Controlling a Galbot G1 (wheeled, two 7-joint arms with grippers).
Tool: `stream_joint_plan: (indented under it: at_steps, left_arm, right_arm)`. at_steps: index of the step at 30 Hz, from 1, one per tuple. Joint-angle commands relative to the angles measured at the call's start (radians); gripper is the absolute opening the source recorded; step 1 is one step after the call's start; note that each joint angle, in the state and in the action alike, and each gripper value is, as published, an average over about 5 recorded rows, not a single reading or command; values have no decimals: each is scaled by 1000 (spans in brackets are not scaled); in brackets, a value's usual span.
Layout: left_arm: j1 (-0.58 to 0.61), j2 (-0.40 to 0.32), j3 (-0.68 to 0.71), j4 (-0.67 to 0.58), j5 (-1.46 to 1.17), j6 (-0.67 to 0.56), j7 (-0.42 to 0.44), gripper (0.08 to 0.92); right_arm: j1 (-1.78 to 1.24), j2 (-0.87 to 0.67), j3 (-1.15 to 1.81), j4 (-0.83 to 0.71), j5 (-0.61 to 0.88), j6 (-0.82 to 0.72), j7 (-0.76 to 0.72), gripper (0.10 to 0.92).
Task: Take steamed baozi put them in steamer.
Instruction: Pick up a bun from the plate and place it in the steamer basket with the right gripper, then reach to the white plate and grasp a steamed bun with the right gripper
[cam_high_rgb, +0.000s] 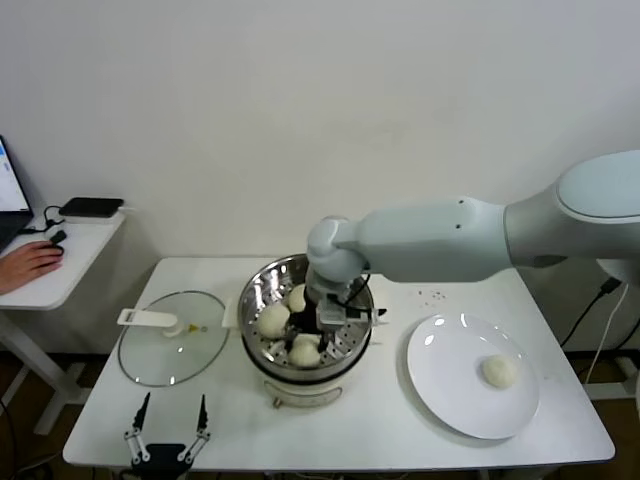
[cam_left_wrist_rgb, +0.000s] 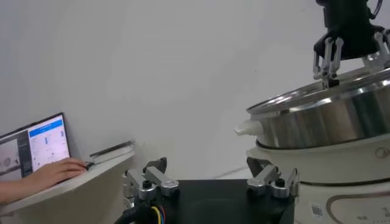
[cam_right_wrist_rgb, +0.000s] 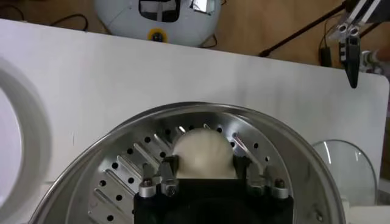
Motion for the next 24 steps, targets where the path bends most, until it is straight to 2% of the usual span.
stream_joint_plan:
  at_steps: [1,5,9,14,24]
  left_arm:
    - [2,-5,2,-4,0,0,0,823]
    - [3,-5,3,-9,2,2,2,823]
    - [2,-6,6,-11,4,3,3,823]
    - [1,-5,15,-10,9,0,4,823]
    - [-2,-7,16,3,8,-3,4,823]
  right_arm:
    - [76,-23,-19,-4,83,32,-3,750]
    - [190,-82,-86,-5,181,72,-42,813]
    - [341,-142,-213,-1,353,53,-93,822]
    - [454,-241,-367,41,523,-189,-142,823]
    - [415,-482,-531,96,528,-553,-159,823]
